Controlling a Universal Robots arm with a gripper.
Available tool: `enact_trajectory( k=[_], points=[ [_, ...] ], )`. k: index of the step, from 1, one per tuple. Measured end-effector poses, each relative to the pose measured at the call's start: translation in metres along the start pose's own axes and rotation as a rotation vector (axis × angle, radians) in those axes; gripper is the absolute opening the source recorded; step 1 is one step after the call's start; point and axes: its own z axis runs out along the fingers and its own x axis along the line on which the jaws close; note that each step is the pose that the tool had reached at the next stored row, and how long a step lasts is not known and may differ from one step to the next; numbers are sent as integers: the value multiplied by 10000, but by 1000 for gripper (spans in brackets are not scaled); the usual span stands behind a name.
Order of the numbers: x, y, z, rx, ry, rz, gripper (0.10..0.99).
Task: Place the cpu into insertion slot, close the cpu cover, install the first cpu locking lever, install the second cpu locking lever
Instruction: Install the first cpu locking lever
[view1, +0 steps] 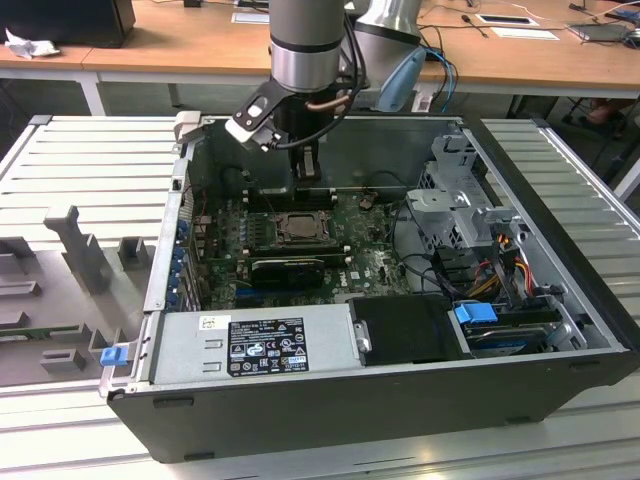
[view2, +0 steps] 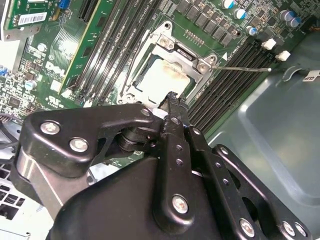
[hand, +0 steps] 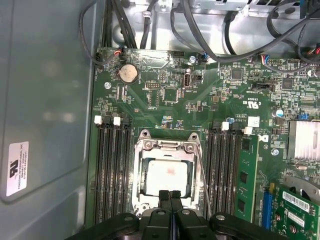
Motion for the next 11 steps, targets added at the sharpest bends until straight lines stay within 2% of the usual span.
enact_trajectory(
  k=[11],
  points=[
    [1,2,-84,3,0,0,106]
  ],
)
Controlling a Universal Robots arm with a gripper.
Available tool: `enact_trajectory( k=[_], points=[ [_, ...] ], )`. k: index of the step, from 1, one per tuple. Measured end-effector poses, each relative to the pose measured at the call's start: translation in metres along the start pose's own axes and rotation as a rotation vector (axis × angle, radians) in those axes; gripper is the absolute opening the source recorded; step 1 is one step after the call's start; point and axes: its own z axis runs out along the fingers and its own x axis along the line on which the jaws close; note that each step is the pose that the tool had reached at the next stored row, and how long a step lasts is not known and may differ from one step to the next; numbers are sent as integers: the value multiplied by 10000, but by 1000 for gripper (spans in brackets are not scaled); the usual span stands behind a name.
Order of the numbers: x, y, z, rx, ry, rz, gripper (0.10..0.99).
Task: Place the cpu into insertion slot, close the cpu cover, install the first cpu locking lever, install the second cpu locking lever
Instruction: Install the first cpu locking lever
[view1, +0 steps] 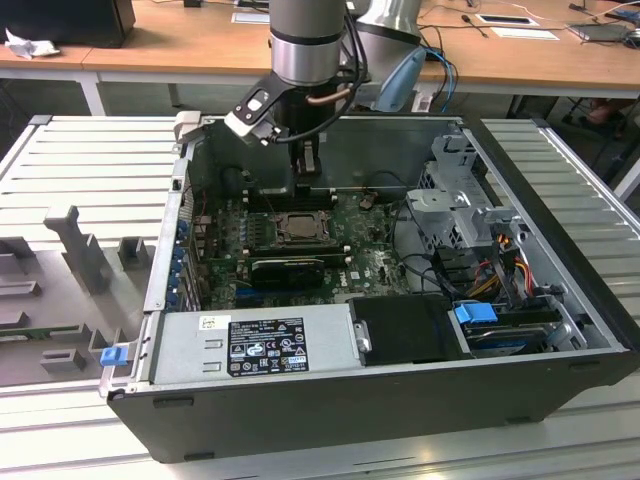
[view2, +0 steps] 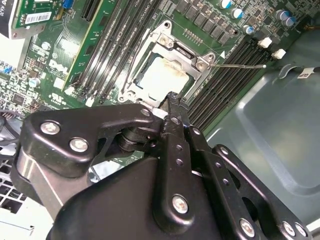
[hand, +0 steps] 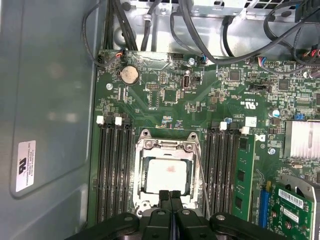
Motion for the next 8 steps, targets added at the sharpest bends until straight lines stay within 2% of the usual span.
enact_trajectory(
  k=[2,4,5,8],
  points=[
    [1,1,-27,-1,0,0,106],
    [2,2,-94,5,0,1,106],
    [2,2,-98,6,3,-8,106],
    [2,2,-89,23,19,-818,106]
  ],
)
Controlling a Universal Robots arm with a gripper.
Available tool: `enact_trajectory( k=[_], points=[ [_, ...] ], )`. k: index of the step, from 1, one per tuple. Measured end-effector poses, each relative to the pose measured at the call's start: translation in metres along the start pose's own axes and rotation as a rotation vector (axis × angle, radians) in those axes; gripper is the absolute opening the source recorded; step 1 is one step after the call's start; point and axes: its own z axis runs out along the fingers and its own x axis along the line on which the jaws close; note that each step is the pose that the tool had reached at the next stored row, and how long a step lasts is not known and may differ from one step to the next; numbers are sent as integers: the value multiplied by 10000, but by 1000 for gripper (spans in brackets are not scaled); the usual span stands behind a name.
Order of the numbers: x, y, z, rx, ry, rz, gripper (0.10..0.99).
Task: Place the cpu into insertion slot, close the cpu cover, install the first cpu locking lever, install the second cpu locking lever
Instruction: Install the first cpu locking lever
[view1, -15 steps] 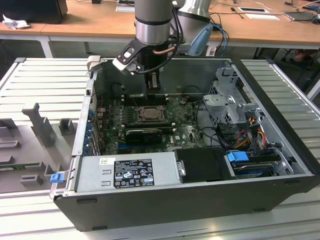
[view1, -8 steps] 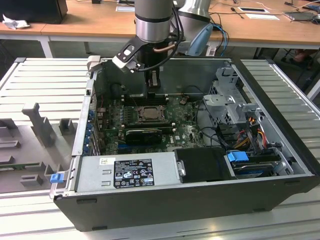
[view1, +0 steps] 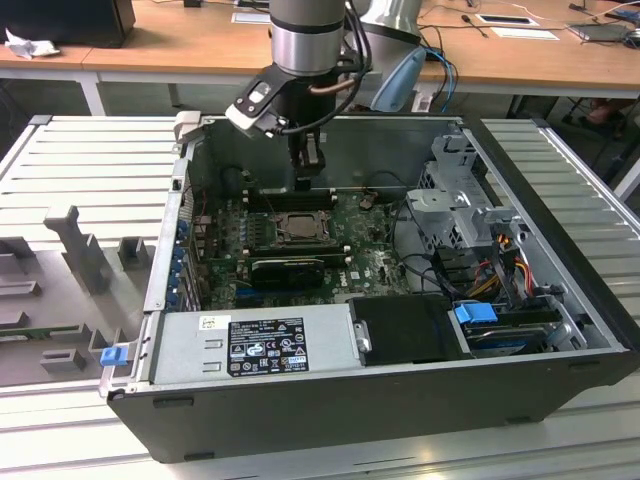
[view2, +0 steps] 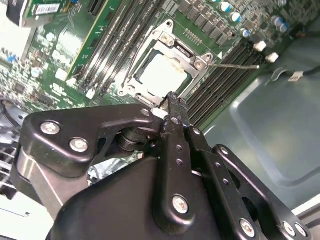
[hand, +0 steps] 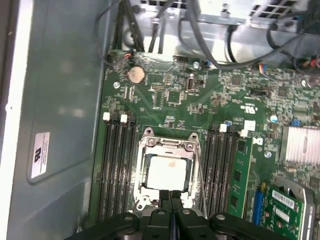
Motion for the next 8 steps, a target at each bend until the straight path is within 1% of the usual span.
enact_trajectory(
  k=[1,2,8],
  points=[
    [0,0,14,10,9,-485,106],
    [0,0,24,13,14,-667,106],
    [-1,-1,39,45,28,-1273,106]
  ],
)
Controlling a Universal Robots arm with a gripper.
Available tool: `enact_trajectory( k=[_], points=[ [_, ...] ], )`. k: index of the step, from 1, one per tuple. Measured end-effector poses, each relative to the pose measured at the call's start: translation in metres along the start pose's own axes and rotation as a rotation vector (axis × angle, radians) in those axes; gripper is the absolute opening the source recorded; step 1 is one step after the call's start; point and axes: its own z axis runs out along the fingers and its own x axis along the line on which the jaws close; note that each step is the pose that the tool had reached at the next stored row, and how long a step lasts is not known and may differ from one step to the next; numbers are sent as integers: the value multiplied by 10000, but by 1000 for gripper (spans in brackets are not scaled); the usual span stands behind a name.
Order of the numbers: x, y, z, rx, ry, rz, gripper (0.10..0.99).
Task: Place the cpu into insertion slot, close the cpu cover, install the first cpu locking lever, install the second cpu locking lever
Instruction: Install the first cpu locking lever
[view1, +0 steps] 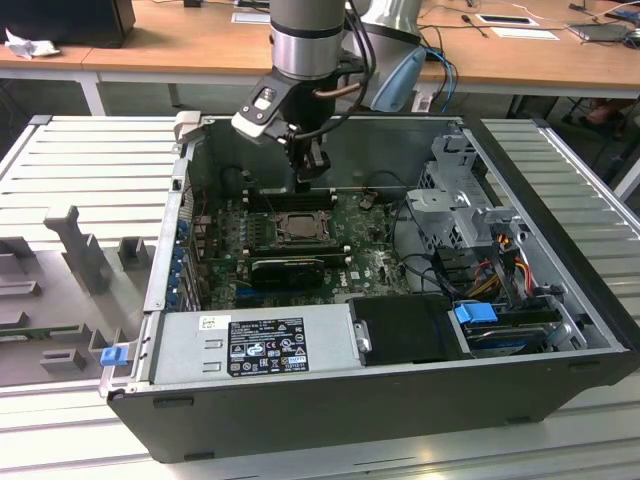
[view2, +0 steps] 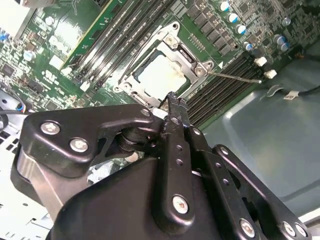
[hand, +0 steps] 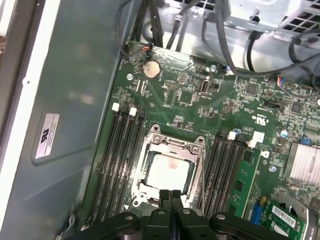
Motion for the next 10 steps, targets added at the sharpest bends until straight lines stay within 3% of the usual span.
enact_trajectory(
  k=[10],
  points=[
    [0,0,0,16,18,-958,106]
  ],
)
